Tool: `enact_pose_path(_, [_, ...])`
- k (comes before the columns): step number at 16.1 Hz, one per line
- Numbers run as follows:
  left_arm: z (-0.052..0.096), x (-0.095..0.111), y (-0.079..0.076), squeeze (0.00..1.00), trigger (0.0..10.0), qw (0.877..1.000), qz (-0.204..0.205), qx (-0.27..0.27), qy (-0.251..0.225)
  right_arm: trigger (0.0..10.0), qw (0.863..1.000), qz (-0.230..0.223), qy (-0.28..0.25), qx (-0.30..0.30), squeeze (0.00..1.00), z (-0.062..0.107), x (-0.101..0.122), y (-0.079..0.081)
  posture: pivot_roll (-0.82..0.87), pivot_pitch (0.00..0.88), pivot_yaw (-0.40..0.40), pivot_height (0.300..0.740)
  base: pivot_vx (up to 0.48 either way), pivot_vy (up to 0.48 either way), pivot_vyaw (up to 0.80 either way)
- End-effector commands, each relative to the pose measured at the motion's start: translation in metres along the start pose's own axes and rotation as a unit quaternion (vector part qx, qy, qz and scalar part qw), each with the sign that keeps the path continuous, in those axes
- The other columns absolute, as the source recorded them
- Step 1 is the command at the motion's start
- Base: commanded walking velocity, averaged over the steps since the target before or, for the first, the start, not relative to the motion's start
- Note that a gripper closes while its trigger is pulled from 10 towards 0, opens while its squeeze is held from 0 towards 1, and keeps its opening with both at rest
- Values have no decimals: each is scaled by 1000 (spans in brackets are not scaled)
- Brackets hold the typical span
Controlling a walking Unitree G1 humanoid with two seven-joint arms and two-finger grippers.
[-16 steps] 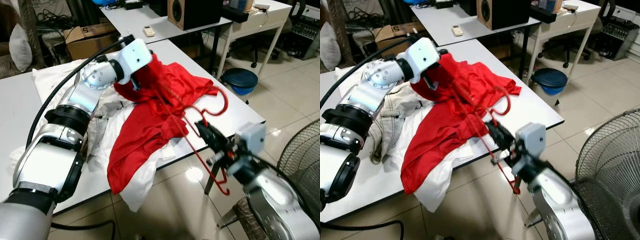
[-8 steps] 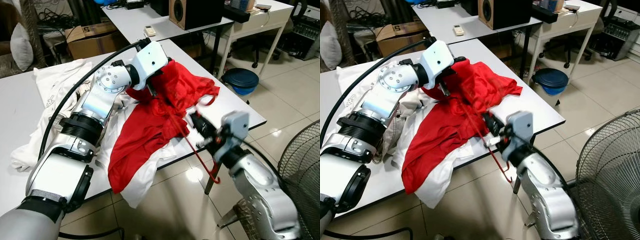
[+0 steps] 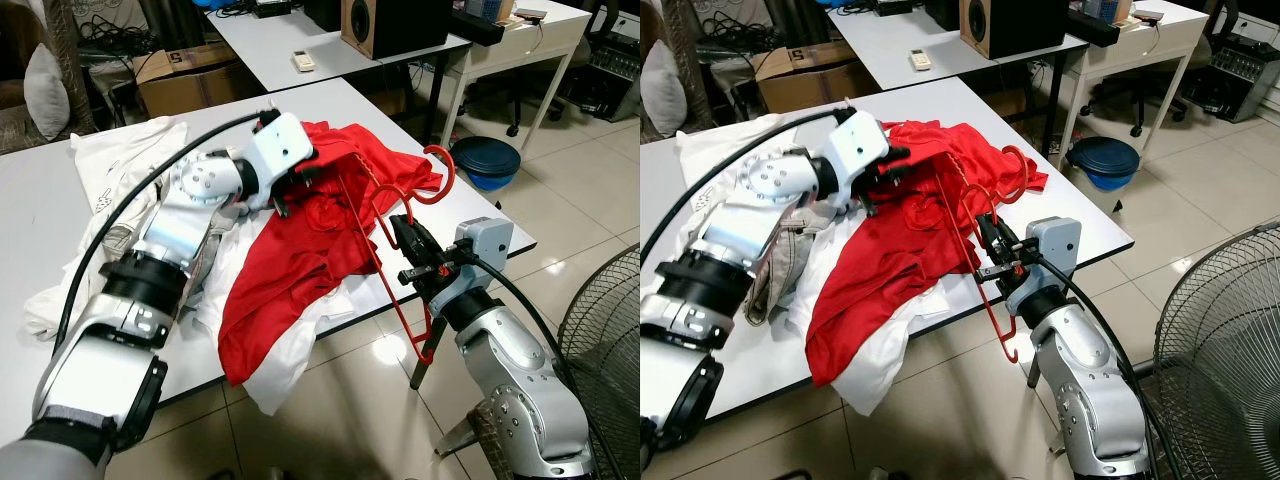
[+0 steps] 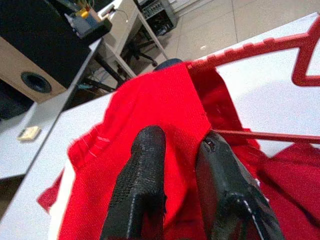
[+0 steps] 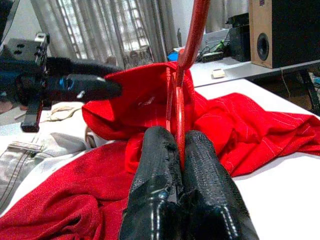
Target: Hang hanger
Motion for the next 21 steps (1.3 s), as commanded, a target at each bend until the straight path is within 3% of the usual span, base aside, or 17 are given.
enact_pose_path(1, [8,-4,7,1000,10000,1000,11,16,2,10000,1000,-2,-4,4,0,-3,3,1,-205,0,75,740,0,0,0])
enact_pose_path(3, [18,-25,5,1000,10000,998,-40,25,40,10000,1000,-4,-10,4,0,-3,7,1,-222,0,86,740,0,0,0])
enact_pose_path(5, [25,-47,2,0,10000,992,-86,27,86,10000,1000,-9,-16,2,0,-4,10,1,-231,0,88,740,0,0,0])
enact_pose_path(8, [26,-58,5,0,10000,986,-116,63,105,10000,1000,-12,-21,5,0,-4,12,2,-232,0,86,740,0,0,0])
enact_pose_path(9, [24,-63,8,0,10000,978,-150,90,114,10000,1000,-12,-23,9,0,-4,13,2,-234,0,82,740,0,0,0])
enact_pose_path(10, [23,-62,14,929,10000,973,-160,125,106,10000,1000,-13,-25,13,0,-5,15,3,-234,0,82,740,0,0,0])
enact_pose_path(11, [21,-62,16,1000,10000,971,-166,139,106,10000,999,-14,-26,15,0,-5,15,3,-233,0,82,740,0,0,0])
enact_pose_path(12, [17,-64,15,1000,10000,968,-172,147,107,10000,999,-14,-28,17,0,-5,16,3,-232,0,84,740,0,0,0])
enact_pose_path(13, [13,-68,14,0,10000,965,-178,153,117,10000,999,-16,-30,19,0,-5,17,4,-232,0,85,740,0,0,0])
enact_pose_path(16, [6,-83,9,0,10000,957,-181,160,161,10000,999,-21,-38,22,0,-6,19,5,-230,0,91,740,0,0,0])
enact_pose_path(21, [-3,-76,15,0,10000,958,-142,199,152,10000,998,-27,-49,23,0,-8,22,6,-236,0,107,740,0,0,0])
Point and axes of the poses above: a point about 5 cm out from each wrist's last joint towards the gripper, its own z axis pointing back from the gripper into the wrist, its own x axis along the axis of the wrist's last joint, y = z × x, the point moved 3 cm from there along -z, pointing out of the wrist towards the gripper, and after that the axes turned 1 degree about -z, right-handed, at the moved point
